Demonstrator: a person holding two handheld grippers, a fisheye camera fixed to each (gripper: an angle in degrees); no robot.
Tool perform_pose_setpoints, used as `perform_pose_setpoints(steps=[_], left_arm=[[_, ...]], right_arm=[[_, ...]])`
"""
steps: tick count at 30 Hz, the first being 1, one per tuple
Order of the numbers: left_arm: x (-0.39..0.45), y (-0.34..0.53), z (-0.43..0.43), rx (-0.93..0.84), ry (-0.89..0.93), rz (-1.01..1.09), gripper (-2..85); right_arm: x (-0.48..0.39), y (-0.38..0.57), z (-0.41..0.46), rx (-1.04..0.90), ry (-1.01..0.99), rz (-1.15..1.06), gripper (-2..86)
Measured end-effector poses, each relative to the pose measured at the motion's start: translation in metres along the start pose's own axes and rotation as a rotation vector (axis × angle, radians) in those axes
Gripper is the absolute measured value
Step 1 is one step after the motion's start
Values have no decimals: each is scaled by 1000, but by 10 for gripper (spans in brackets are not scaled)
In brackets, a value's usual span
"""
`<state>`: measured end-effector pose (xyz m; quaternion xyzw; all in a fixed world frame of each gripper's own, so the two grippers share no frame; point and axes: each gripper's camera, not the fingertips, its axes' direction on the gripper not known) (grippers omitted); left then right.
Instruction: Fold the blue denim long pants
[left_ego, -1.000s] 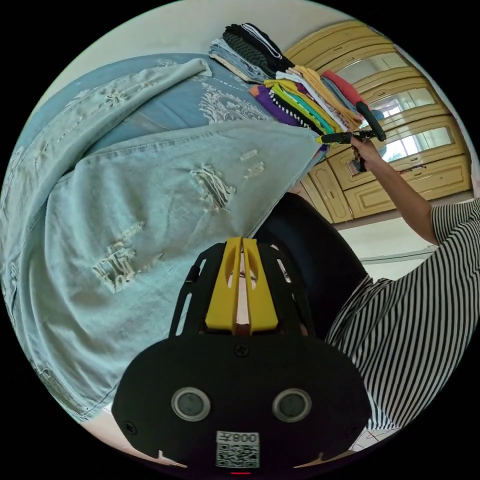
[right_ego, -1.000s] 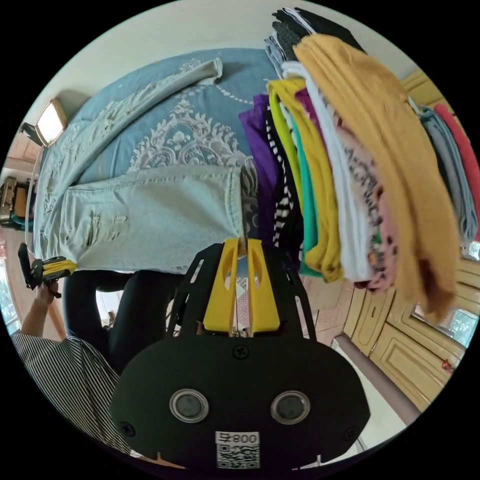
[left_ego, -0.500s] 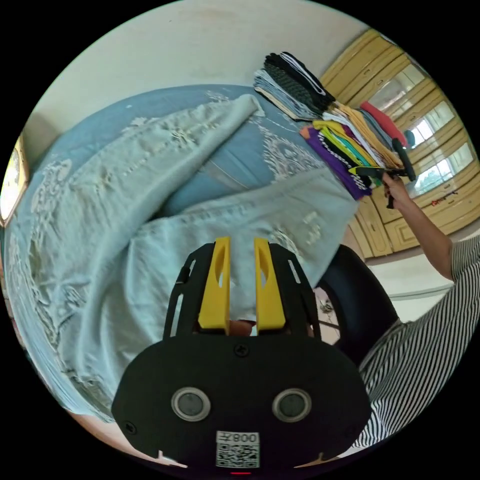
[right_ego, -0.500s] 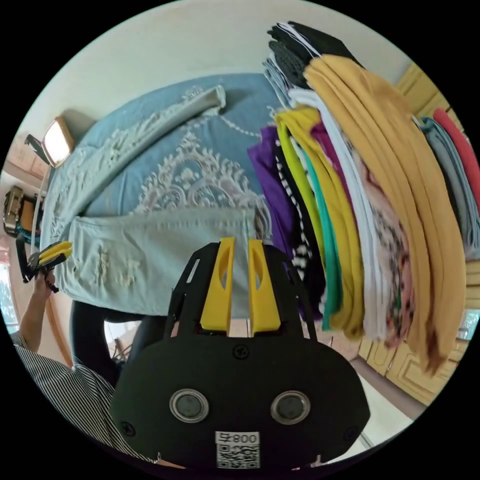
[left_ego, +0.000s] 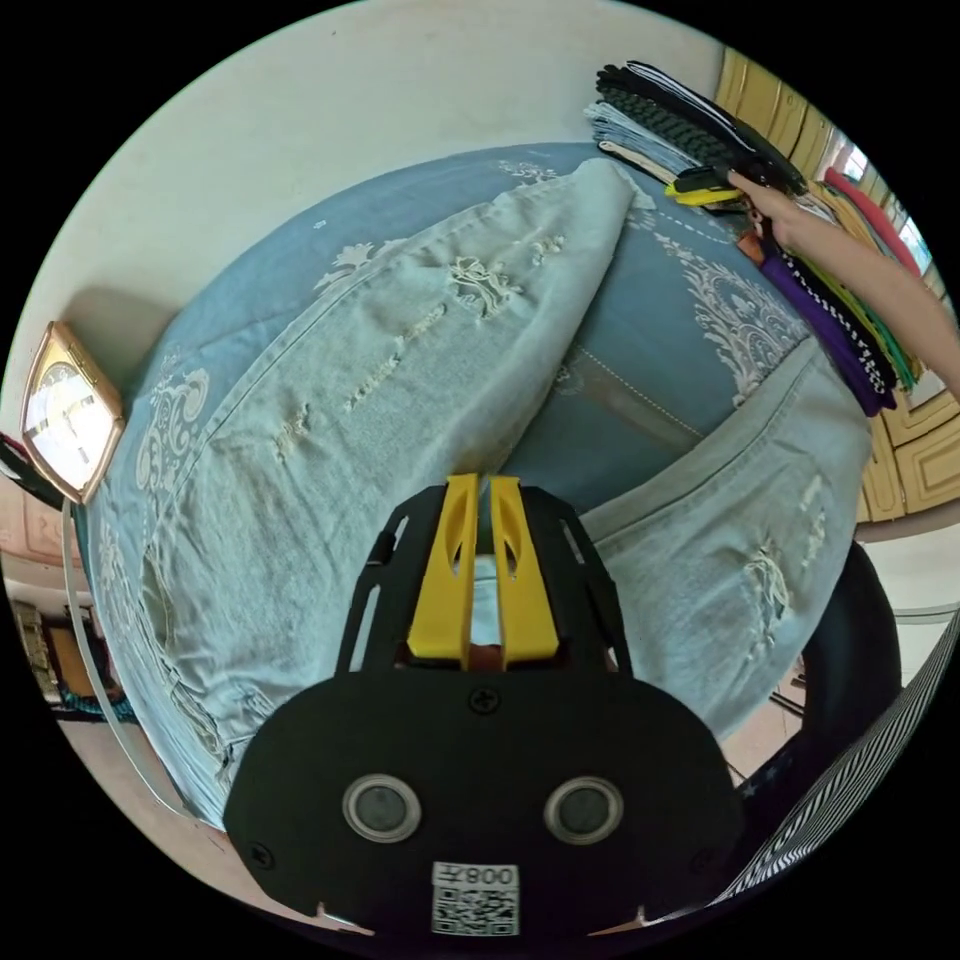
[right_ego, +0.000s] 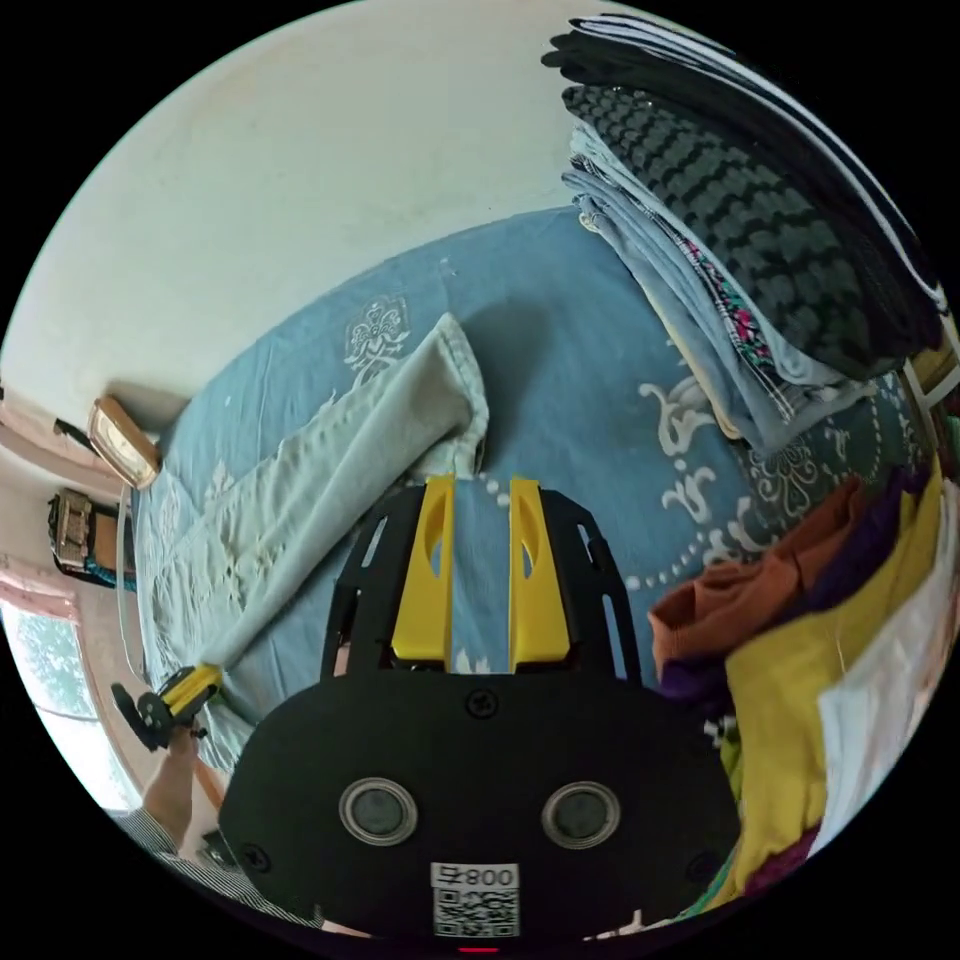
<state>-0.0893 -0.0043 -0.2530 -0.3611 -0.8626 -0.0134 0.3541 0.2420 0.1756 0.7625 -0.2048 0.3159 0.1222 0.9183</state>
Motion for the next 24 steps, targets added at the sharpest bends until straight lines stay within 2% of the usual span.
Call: perform_pose_setpoints(steps=[5, 10, 14, 16, 19, 24], left_arm=[[-33, 7, -2, 47, 67, -65, 4], [-65, 13, -1, 64, 93, -96, 1], [-106, 22, -16, 142, 165, -172, 1], [-126, 29, -26, 193, 198, -210, 1], [-155, 39, -33, 247, 278, -234, 1], [-164, 54, -3, 145, 318, -183, 1]], right_arm=[[-15, -43, 29, -12, 2, 12, 86], [-43, -78, 23, -41, 26, -103, 40], [-71, -120, -10, -104, 152, -209, 18], [-78, -139, -39, -98, 140, -241, 13], [-91, -171, -77, -187, 86, -298, 8], [-115, -202, -75, -357, 142, -304, 4]])
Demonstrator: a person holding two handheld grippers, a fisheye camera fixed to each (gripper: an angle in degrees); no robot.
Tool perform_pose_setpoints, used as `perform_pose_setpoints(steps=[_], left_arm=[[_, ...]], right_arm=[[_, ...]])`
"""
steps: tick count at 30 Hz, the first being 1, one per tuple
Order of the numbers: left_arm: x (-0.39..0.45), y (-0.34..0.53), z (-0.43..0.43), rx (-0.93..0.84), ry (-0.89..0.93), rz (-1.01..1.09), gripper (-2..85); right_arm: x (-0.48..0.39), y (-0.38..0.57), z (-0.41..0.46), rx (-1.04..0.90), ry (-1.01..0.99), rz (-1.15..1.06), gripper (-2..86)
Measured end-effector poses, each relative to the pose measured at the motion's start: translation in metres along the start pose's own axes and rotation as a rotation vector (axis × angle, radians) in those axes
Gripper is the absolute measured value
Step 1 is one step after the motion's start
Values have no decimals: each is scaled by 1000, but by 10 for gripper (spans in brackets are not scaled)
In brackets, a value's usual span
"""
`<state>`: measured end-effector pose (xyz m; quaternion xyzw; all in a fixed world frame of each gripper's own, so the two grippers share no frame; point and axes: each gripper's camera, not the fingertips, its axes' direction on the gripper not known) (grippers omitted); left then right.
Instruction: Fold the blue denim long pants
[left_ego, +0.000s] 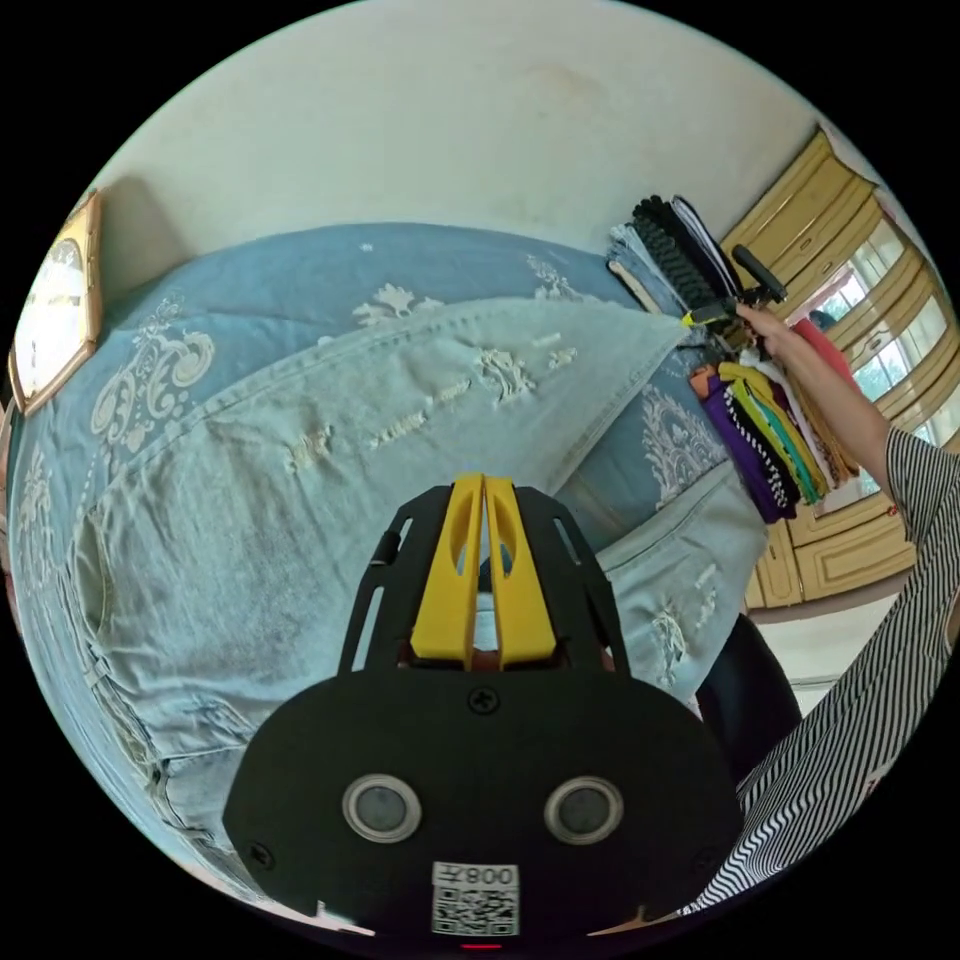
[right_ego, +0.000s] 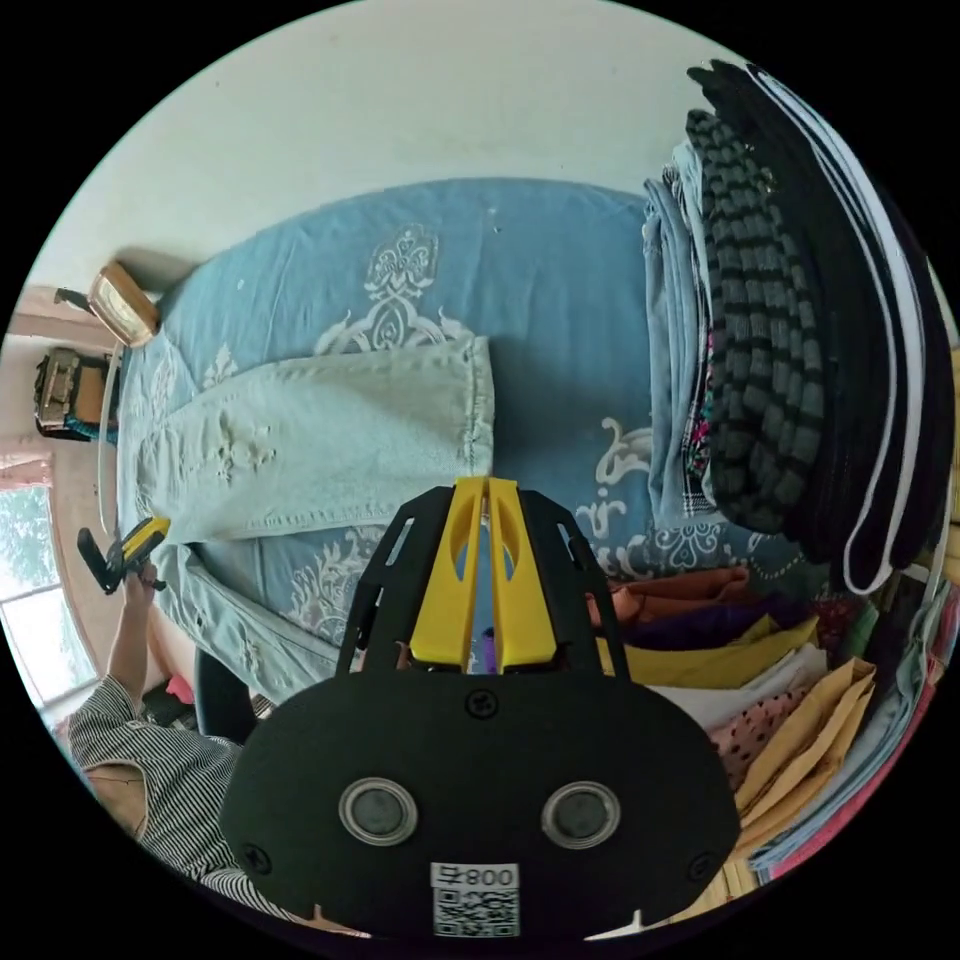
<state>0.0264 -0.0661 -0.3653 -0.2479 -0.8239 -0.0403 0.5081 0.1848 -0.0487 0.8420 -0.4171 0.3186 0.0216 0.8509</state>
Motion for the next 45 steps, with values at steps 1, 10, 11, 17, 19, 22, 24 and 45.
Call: perform_pose_setpoints(steps=[1, 10, 11, 17, 19, 22, 24, 45], left_arm=[[-4, 6, 11, -42, -16, 9, 1], [-65, 63, -10, 16, -41, -77, 7], [-78, 77, -24, 53, -67, -106, 10], [-188, 156, -89, 165, -259, -383, 52], [-227, 176, -107, 199, -281, -449, 67], [-292, 201, -131, 237, -309, -558, 76], [-330, 212, -139, 256, -322, -621, 78], [-538, 300, -121, 338, -125, -725, 33]], right_arm=[[-3, -4, 3, -21, 16, 4, 3], [-45, -48, -38, 4, 286, 85, -2], [-60, -49, -61, 82, 217, 35, 0], [-214, -73, -144, 328, -51, -320, 16], [-274, -92, -156, 322, -114, -430, 27], [-370, -128, -172, 280, -173, -573, 53], [-442, -156, -185, 246, -167, -658, 66], [-725, -234, -369, 77, 100, -929, 17]])
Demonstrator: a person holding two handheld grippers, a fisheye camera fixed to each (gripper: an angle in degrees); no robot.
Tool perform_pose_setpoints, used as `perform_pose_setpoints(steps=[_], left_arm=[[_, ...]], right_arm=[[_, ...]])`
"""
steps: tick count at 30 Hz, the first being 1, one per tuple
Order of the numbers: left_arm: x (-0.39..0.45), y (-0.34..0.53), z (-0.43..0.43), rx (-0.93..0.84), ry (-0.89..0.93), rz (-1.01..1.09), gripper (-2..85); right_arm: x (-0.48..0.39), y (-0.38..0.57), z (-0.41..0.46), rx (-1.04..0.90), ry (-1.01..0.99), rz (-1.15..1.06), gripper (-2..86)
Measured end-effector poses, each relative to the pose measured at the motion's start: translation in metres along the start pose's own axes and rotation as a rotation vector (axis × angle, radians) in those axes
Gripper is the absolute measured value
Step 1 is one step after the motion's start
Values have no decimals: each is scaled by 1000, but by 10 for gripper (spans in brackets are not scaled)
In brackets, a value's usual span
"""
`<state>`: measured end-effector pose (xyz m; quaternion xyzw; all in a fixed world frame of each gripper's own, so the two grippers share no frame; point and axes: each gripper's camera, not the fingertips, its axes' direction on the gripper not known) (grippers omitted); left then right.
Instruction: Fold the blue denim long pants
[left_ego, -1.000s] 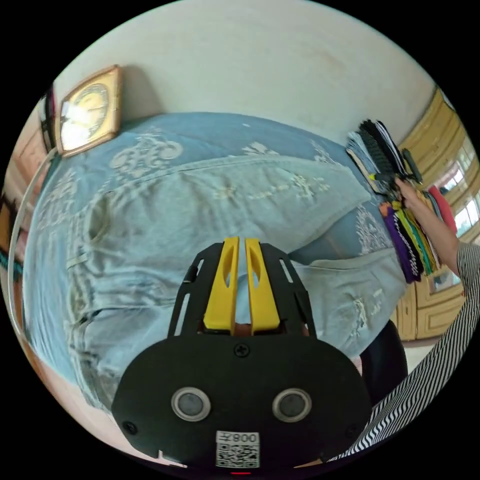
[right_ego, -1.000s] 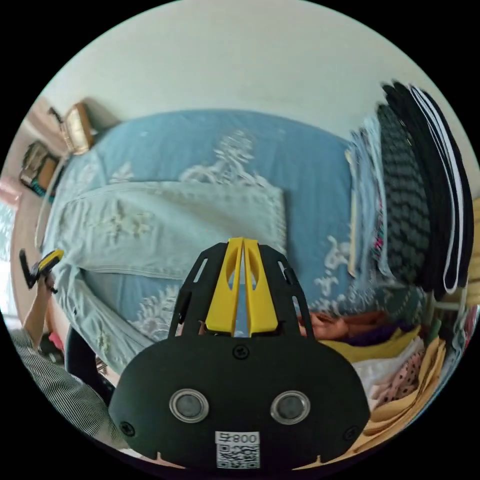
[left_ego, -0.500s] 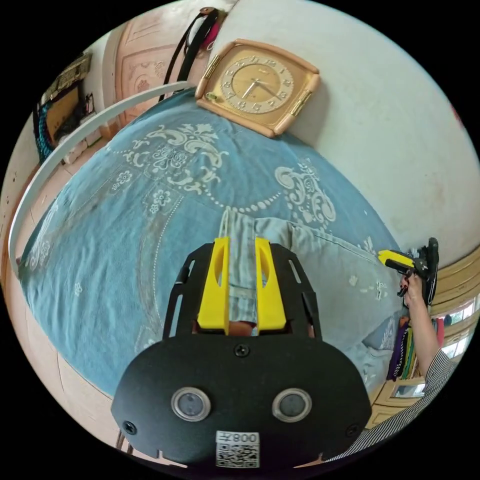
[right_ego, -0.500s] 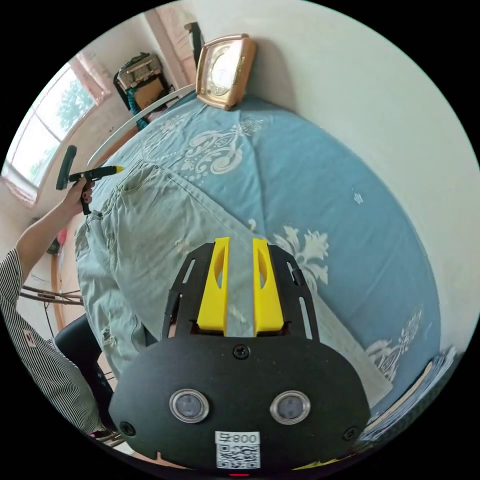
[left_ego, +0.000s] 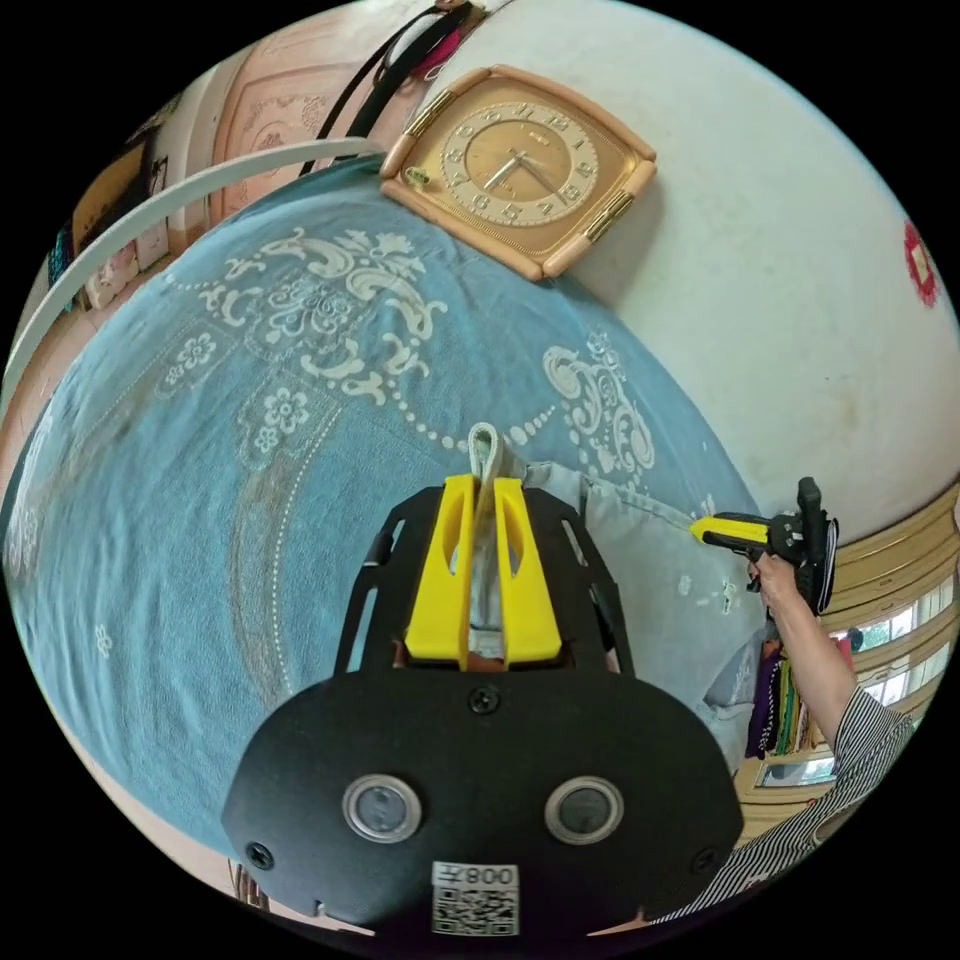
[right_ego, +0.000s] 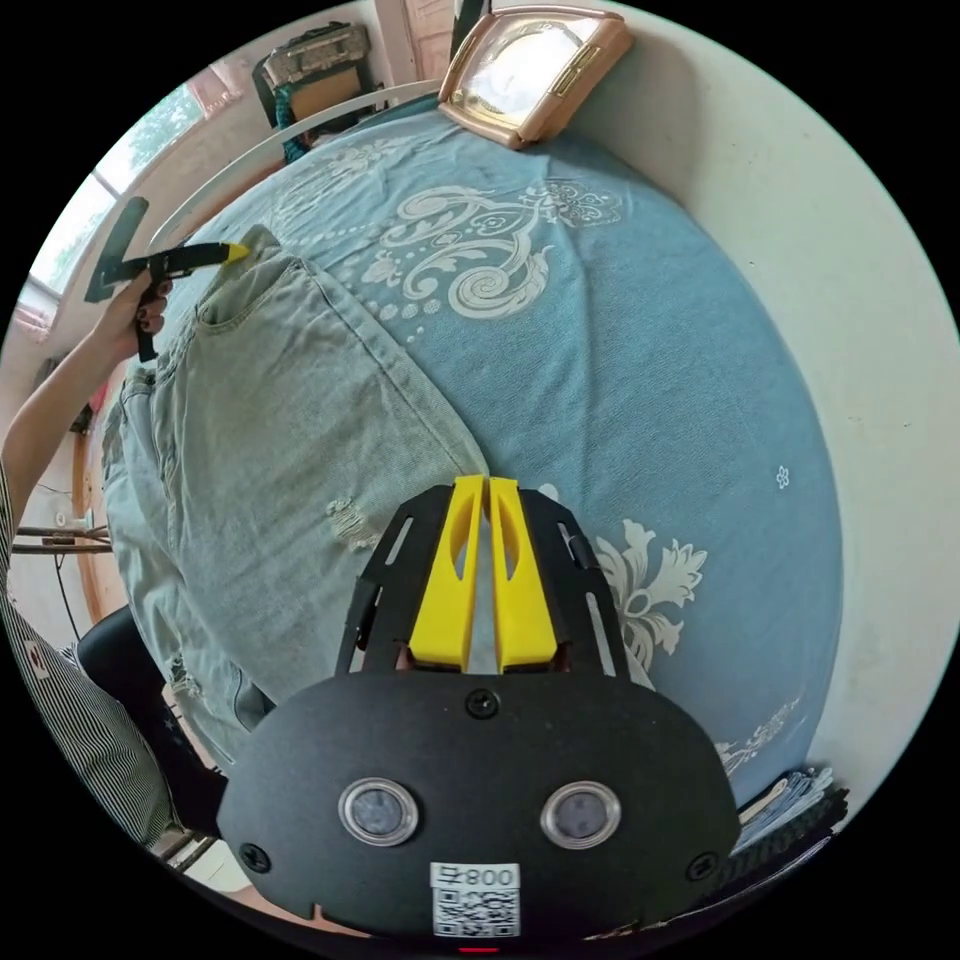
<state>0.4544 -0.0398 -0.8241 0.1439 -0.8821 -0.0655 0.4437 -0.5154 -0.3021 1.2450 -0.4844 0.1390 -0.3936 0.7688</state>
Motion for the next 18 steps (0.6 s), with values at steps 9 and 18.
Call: perform_pose_setpoints(steps=[9, 18], left_arm=[[-22, -35, -28, 98, 49, 68, 27], [-84, 31, -34, 76, 22, 15, 42]], right_arm=[[6, -39, -154, 71, 35, 111, 7], [-18, -42, -219, 92, 74, 261, 33]])
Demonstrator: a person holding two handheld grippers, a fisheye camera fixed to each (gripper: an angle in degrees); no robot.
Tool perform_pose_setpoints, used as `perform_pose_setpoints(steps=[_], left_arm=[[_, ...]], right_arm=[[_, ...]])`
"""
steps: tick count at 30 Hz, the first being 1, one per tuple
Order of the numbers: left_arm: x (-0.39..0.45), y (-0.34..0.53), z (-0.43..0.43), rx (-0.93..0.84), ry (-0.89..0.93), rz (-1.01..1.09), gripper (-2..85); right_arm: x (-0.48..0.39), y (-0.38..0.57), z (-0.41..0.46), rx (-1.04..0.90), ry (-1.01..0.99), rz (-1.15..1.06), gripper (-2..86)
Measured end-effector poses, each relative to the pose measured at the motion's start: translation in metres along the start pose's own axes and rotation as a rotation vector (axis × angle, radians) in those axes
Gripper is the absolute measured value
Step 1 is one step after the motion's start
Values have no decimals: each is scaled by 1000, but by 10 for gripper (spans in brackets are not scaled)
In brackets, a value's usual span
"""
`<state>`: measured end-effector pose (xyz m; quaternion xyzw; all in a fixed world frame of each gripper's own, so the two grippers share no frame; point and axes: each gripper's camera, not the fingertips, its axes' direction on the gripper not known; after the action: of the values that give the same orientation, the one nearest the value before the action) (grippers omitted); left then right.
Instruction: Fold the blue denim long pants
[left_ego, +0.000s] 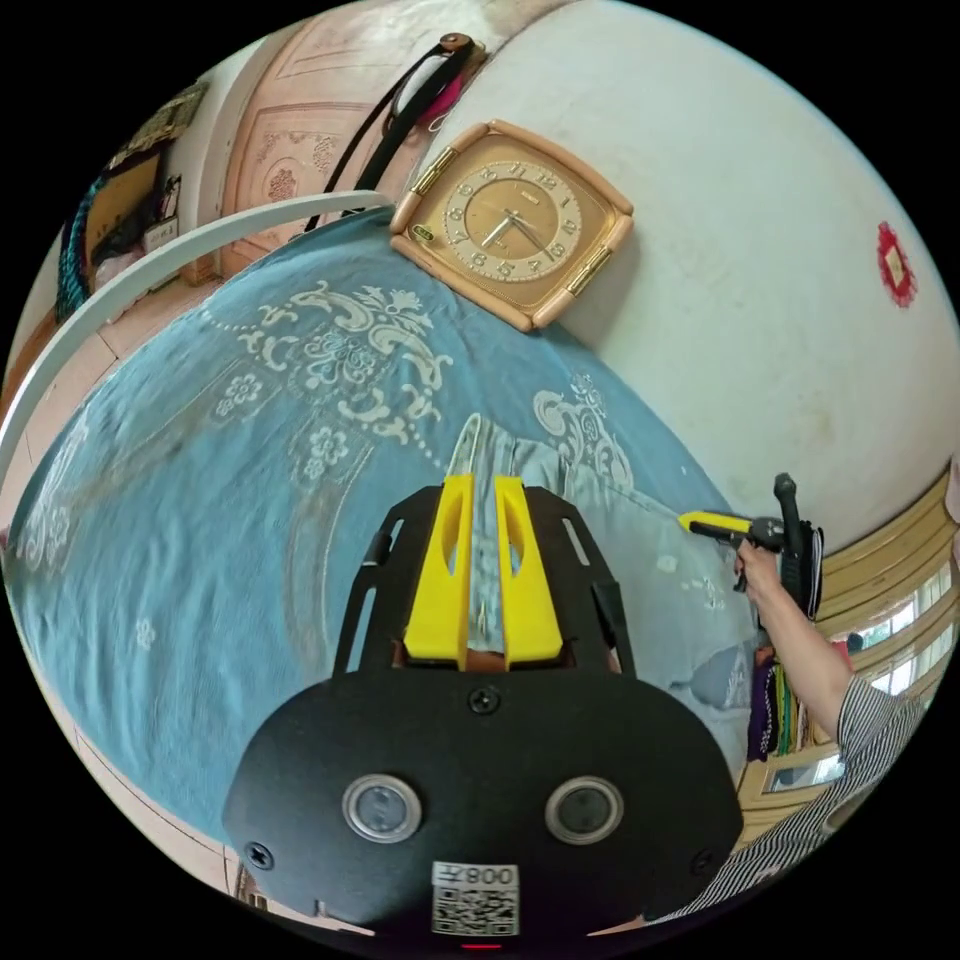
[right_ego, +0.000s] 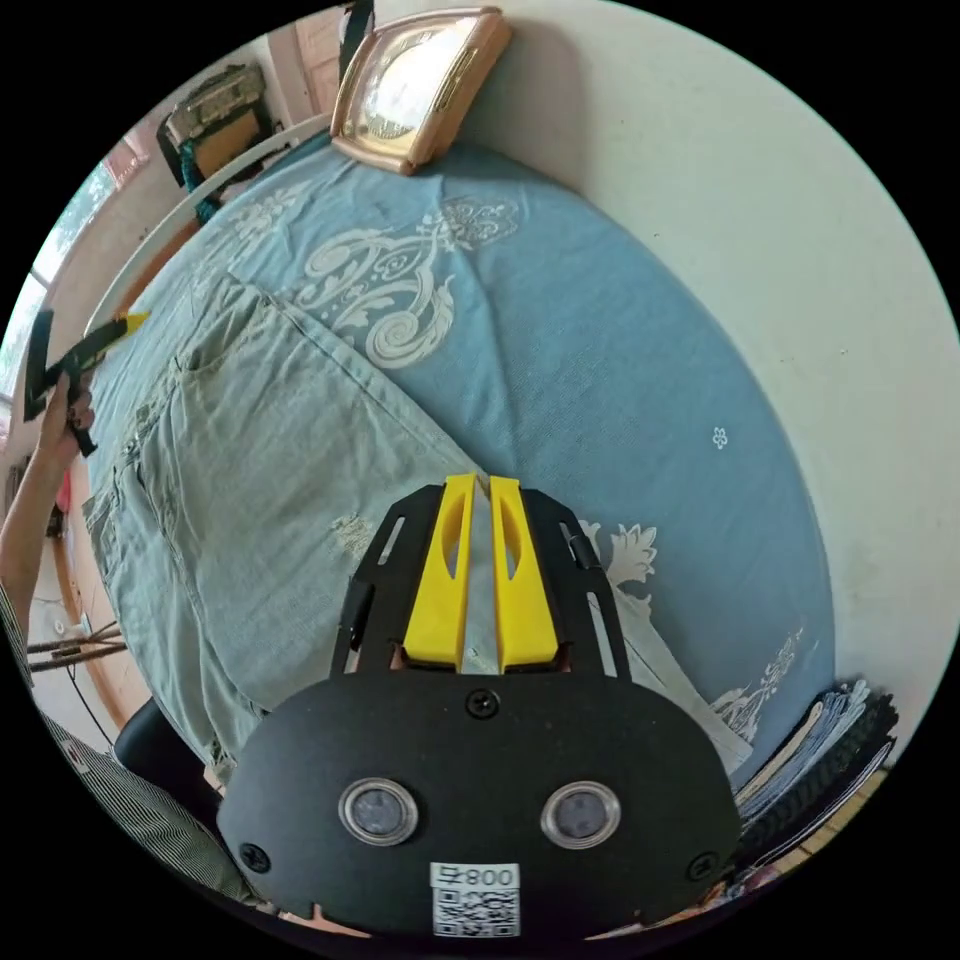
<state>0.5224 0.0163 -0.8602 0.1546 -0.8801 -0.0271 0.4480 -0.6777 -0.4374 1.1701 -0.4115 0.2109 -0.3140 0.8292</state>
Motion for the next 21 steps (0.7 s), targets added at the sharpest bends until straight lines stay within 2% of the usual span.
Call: perform_pose_setpoints(steps=[1, 4, 9, 15, 21], left_arm=[[-6, 18, -7, -25, 7, 9, 45], [-17, 63, -20, -87, -14, 47, 59], [-20, 100, -16, -153, -70, 114, 76], [-16, 98, 5, -197, -95, 189, 86], [-14, 110, 20, -218, -140, 224, 47]], right_arm=[[1, 2, -11, 27, -9, 20, 34], [-22, 11, -64, 155, -200, 2, 46], [-181, 1, -116, 181, -353, -328, 69], [-303, -31, -137, 104, -317, -497, 75], [-346, -48, -147, 29, -209, -519, 73]])
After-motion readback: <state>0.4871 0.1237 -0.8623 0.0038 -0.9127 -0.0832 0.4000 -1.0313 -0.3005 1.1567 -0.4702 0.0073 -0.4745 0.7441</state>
